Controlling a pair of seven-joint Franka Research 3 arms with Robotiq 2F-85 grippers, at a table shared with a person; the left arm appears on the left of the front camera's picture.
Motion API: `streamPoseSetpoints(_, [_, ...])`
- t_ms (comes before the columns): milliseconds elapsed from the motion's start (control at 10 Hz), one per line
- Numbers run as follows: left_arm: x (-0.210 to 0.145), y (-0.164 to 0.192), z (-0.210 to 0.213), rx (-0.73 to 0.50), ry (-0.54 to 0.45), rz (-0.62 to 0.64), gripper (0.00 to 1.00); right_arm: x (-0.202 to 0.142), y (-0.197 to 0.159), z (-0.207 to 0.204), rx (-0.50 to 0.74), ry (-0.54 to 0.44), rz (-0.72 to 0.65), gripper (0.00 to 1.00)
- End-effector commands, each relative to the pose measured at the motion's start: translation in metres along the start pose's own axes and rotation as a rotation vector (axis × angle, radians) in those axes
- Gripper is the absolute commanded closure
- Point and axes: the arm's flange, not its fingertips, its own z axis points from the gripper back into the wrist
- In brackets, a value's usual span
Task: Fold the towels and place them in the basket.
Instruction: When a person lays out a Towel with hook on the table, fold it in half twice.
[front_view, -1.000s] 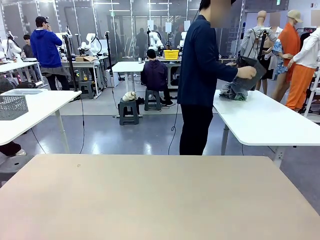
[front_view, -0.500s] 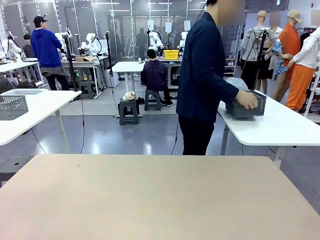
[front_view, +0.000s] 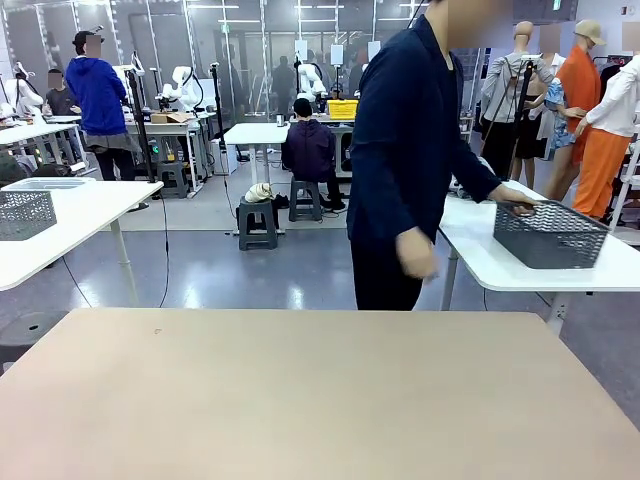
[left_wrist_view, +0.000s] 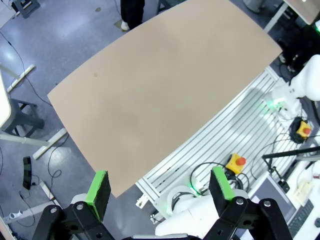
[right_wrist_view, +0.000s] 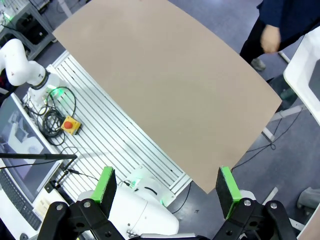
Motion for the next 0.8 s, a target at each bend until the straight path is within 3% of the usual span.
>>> streamPoseSetpoints(0, [0.0011,-0.0008,-0.0002,-0.004,-0.007,-0.01,0.0,-0.0042,0.005,0.0035,0.008,-0.015,0.02,0.0])
streamPoseSetpoints(700, [0.0011,-0.0008,-0.0002,-0.004,-0.007,-0.01,0.0,-0.0042,0.005,0.0035,0.008,-0.015,0.02,0.0])
